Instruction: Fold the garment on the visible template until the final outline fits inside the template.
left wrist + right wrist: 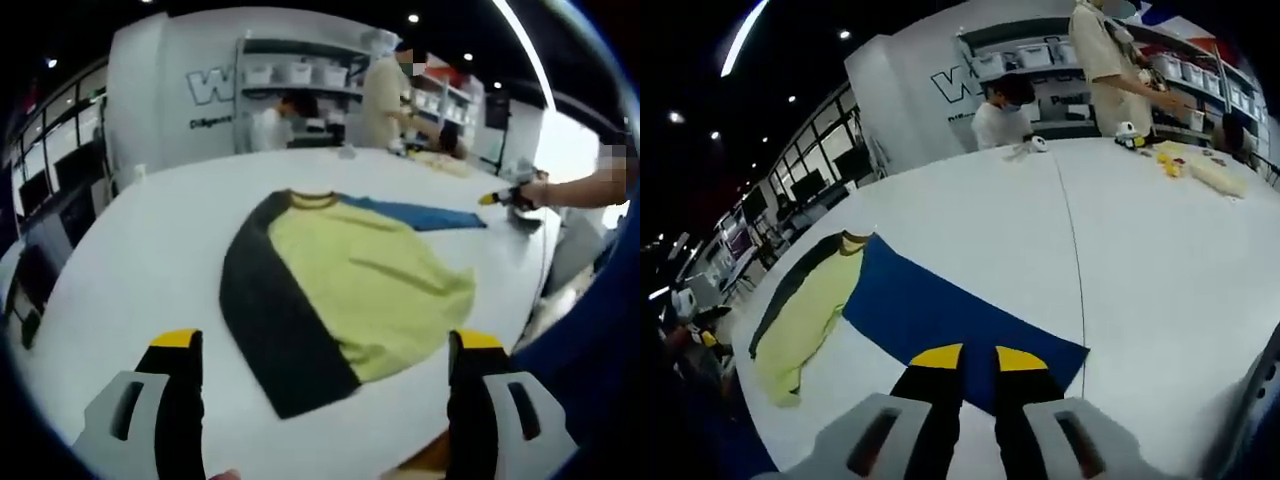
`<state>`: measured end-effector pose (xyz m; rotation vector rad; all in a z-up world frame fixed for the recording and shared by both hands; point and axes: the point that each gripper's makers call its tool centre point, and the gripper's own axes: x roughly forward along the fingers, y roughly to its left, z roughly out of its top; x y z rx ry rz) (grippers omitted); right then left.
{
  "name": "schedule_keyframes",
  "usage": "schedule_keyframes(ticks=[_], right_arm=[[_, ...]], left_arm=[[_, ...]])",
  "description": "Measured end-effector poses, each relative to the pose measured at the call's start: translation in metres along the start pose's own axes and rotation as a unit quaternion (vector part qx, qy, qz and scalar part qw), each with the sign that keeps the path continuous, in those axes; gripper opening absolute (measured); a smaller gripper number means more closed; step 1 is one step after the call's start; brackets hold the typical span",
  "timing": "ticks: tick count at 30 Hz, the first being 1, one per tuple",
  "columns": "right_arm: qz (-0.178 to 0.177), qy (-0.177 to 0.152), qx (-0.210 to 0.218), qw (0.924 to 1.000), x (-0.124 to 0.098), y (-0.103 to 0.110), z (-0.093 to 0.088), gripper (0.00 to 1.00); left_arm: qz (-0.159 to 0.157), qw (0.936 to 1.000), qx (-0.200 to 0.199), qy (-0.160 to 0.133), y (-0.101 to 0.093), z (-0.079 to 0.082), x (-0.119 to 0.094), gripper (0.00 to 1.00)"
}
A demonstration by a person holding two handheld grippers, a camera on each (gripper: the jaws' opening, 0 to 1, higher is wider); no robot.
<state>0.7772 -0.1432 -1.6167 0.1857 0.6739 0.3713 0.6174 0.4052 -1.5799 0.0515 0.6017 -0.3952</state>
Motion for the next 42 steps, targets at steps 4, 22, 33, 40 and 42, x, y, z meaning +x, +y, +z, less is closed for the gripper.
schedule_keyframes(ticks=[4, 22, 33, 40, 42], right_arm=[[0.010, -0.011, -0.012, 0.9998, -0.004, 0.020, -0.003, 0.11], [0.099, -0.031, -0.135, 0.9855, -0.024, 0.155, -0.025, 0.48], [0.131, -0.039, -0.173, 0.9754, -0.041, 0.223, -0.048, 0.68], [0.139, -0.039, -0.185, 0.9720, -0.050, 0.252, -0.061, 0.75], [0.145, -0.036, -0.188, 0.9706, -0.053, 0.261, -0.068, 0.77]], left_arm=[[-0.007, 1.0000, 0.002, -0.001, 0.001, -0.001, -0.001, 0.97], [-0.035, 0.9992, 0.011, -0.014, 0.025, -0.002, -0.015, 0.97], [-0.067, 0.9976, 0.017, -0.002, 0.035, -0.015, -0.019, 0.98], [-0.088, 0.9960, 0.013, 0.009, 0.035, -0.031, -0.013, 0.96], [-0.097, 0.9952, 0.012, 0.012, 0.031, -0.035, -0.012, 0.96]])
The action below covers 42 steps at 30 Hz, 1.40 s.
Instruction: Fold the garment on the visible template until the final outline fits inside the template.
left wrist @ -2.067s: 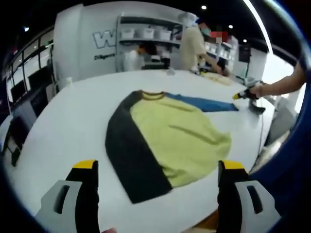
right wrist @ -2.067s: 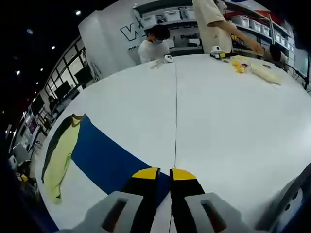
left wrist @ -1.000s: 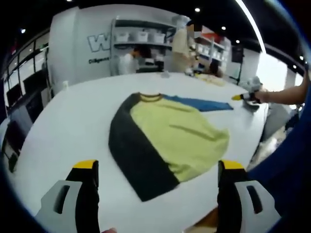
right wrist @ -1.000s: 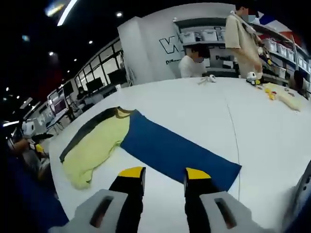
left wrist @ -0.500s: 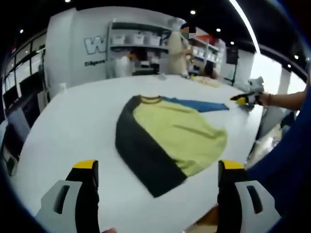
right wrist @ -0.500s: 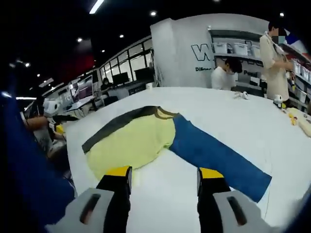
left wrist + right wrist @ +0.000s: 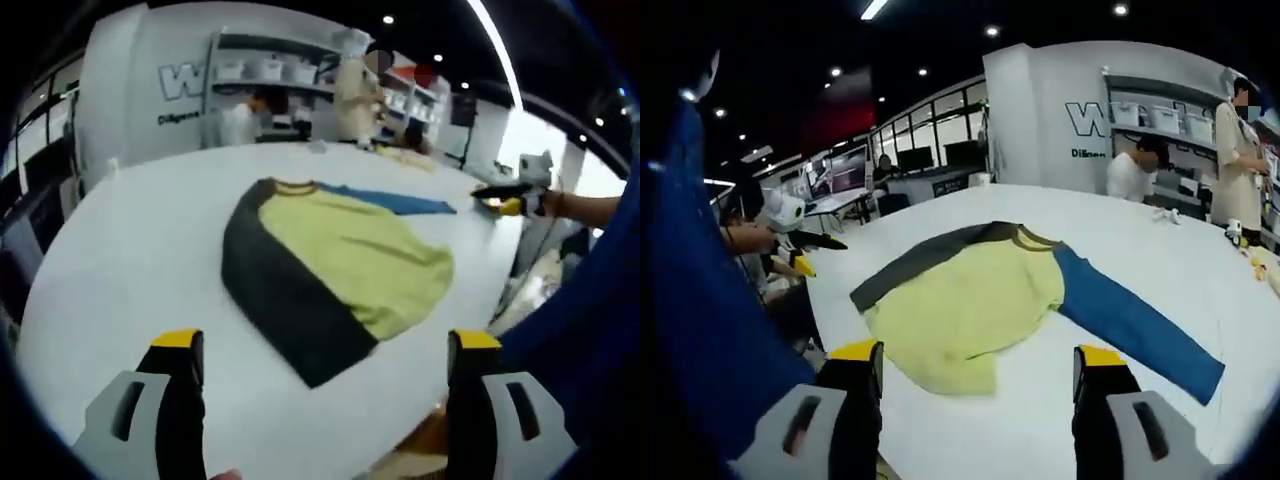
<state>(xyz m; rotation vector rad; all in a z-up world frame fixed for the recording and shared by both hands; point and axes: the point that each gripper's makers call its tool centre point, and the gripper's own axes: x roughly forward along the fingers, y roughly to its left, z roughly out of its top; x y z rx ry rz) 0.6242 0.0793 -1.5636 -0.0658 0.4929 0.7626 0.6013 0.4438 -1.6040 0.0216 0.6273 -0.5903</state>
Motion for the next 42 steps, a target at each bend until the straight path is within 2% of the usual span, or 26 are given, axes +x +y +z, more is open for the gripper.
schedule_keyframes(ticks=[1, 8, 10, 23, 30, 34, 42], right_arm=[[0.003, -0.001, -0.001, 1.0000, 0.002, 0.014, 0.001, 0.79], [0.015, 0.006, -0.015, 0.9998, 0.003, 0.039, 0.002, 0.84], [0.019, 0.005, -0.012, 0.9997, 0.005, 0.052, 0.002, 0.85], [0.020, 0.000, 0.010, 0.9998, 0.003, 0.087, -0.004, 0.91], [0.012, 0.009, 0.027, 0.9995, -0.002, 0.098, -0.014, 0.90], [0.010, 0.003, 0.041, 0.9991, -0.005, 0.103, -0.016, 0.90], [-0.005, 0.008, 0.057, 0.9984, -0.007, 0.113, -0.023, 0.89]], left_arm=[[-0.005, 1.0000, 0.000, 0.002, -0.001, -0.002, 0.001, 0.96], [-0.017, 0.9998, -0.004, 0.010, 0.000, -0.011, 0.006, 0.95], [-0.020, 0.9997, -0.005, 0.010, -0.001, -0.012, 0.006, 0.95], [-0.040, 0.9990, -0.009, 0.017, -0.003, -0.023, 0.016, 0.91], [-0.051, 0.9984, -0.002, 0.025, -0.008, -0.029, 0.030, 0.80], [-0.053, 0.9980, 0.009, 0.035, -0.012, -0.034, 0.038, 0.80], [-0.063, 0.9970, -0.028, 0.036, -0.008, -0.038, 0.044, 0.63]])
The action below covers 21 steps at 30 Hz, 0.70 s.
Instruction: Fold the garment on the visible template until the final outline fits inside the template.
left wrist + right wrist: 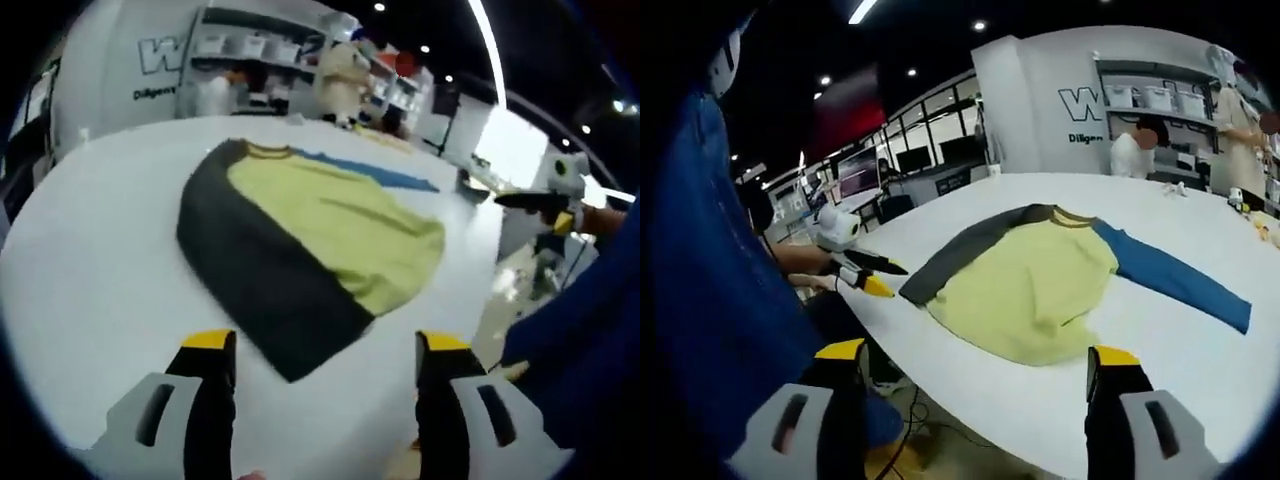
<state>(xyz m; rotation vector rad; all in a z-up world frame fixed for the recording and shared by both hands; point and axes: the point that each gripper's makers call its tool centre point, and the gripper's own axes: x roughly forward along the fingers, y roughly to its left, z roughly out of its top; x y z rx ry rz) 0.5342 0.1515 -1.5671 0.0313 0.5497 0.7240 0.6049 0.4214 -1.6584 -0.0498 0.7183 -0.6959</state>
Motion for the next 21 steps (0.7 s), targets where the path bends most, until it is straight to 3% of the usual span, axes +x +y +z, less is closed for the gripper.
schedule_keyframes(ticks=[12, 21], right_arm=[[-0.005, -0.005, 0.010, 0.9999, 0.004, 0.005, 0.001, 0.87], [-0.008, -0.002, 0.010, 0.9999, 0.003, 0.002, 0.000, 0.86]], left_arm=[[0.003, 0.9987, -0.046, 0.018, 0.004, -0.012, 0.002, 0.41], [0.018, 0.9960, -0.086, 0.011, 0.011, -0.005, 0.010, 0.22]])
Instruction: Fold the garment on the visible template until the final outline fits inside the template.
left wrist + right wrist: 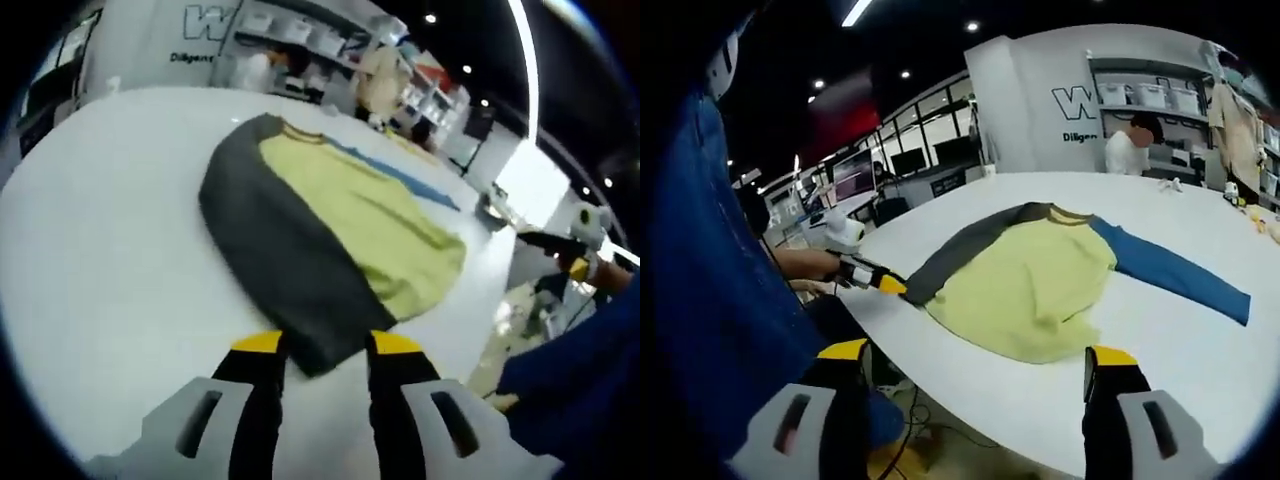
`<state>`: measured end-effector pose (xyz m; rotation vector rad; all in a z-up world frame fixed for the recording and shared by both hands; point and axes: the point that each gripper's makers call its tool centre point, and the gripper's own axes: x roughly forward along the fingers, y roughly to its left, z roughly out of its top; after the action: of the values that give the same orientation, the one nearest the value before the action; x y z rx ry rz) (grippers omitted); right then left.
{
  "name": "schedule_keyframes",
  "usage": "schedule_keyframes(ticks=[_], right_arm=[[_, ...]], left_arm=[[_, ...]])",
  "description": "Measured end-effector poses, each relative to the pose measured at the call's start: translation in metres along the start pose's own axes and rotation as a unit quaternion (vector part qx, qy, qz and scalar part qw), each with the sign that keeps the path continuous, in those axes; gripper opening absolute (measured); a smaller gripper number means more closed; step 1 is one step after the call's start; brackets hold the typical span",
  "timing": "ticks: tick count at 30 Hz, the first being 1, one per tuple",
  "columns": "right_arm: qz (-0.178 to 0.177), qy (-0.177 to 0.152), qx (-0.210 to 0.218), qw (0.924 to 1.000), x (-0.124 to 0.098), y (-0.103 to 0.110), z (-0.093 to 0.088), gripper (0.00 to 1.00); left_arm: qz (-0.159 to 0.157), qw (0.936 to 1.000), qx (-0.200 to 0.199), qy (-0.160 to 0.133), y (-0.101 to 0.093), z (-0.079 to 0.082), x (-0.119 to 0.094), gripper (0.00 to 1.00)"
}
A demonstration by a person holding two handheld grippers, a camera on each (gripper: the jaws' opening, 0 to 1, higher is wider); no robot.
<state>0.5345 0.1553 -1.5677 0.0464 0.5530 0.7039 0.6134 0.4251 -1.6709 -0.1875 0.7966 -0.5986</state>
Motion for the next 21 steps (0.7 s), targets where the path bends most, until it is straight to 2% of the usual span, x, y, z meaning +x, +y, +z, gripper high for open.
schedule_keyframes(ticks=[4, 5, 7, 11, 14, 16, 17, 21], right_arm=[[-0.001, -0.001, 0.000, 1.0000, 0.000, 0.000, 0.000, 0.86], [-0.001, -0.001, 0.000, 1.0000, 0.001, 0.000, 0.000, 0.85], [-0.001, 0.000, 0.001, 1.0000, 0.002, 0.000, -0.001, 0.85], [-0.001, 0.002, 0.004, 1.0000, 0.003, -0.002, -0.005, 0.85], [0.000, 0.002, 0.006, 1.0000, 0.004, -0.001, -0.007, 0.84], [0.000, 0.001, 0.008, 1.0000, 0.005, -0.001, -0.007, 0.84], [0.000, -0.001, 0.009, 1.0000, 0.006, -0.001, -0.007, 0.84], [-0.004, -0.004, 0.015, 0.9999, 0.008, -0.002, -0.008, 0.83]], left_arm=[[0.007, 1.0000, -0.004, -0.003, 0.005, 0.003, 0.000, 0.06], [0.011, 0.9998, -0.010, -0.014, 0.008, 0.009, -0.004, 0.04], [0.013, 0.9997, -0.014, -0.014, 0.011, 0.010, -0.005, 0.01], [0.017, 0.9997, -0.010, -0.014, 0.017, 0.016, -0.011, 0.00], [0.015, 0.9997, -0.008, -0.018, 0.018, 0.026, -0.020, 0.00], [0.017, 0.9996, -0.006, -0.023, 0.027, 0.036, -0.027, 0.00], [0.020, 0.9993, -0.004, -0.030, 0.032, 0.048, -0.035, 0.00], [0.032, 0.9979, -0.012, -0.054, 0.053, 0.076, -0.050, 0.00]])
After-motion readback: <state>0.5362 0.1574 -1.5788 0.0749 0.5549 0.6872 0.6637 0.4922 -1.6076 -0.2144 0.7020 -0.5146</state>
